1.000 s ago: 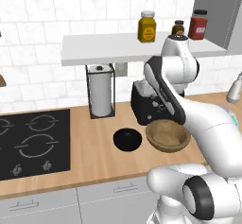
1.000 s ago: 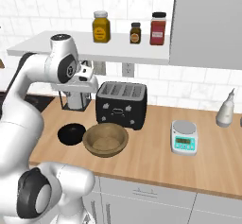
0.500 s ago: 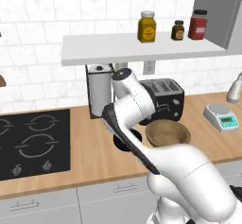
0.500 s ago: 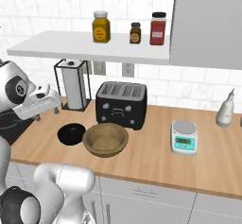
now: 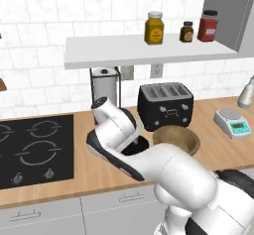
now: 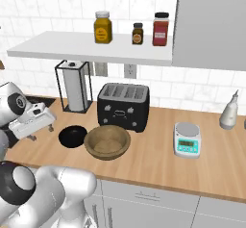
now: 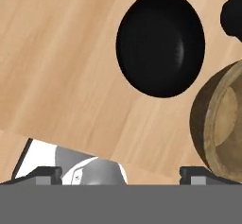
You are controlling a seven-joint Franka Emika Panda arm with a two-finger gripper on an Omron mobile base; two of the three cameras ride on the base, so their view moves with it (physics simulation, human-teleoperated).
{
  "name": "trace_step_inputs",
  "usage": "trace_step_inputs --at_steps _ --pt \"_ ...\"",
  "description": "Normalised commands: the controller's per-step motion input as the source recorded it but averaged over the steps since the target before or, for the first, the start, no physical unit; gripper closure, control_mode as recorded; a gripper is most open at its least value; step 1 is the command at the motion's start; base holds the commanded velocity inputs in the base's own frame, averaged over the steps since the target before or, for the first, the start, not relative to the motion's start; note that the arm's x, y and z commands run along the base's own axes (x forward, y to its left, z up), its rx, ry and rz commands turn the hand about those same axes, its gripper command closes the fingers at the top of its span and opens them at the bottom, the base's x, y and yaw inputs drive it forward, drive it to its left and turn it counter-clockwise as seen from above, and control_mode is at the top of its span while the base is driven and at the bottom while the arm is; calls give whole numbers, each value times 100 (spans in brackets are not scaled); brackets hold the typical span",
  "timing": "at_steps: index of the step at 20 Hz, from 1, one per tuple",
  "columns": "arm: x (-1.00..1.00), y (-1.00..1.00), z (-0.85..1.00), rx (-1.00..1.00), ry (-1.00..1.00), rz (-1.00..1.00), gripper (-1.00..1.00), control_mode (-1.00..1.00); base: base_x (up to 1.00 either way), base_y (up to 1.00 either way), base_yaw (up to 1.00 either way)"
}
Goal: Pick up the bowls on the counter and stack them on top of one another in the open cabinet. Place the smaller bowl on top of the larger bowl.
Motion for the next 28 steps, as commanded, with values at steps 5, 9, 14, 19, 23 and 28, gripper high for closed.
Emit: trace_step_inputs --at_steps 5,9,14,19,23,28 --pt "39 9 -21 0 13 0 -100 -100 0 0 0" --pt "20 -11 -12 0 0 0 -100 -100 0 0 0" --pt "27 0 -32 2 0 -2 -100 -100 0 0 0" --pt "5 -7 -41 9 -1 -4 -100 -100 0 0 0" --pt "19 -6 -38 3 -1 -2 -100 -100 0 0 0" --pt "25 -1 -30 0 -2 0 -100 -100 0 0 0"
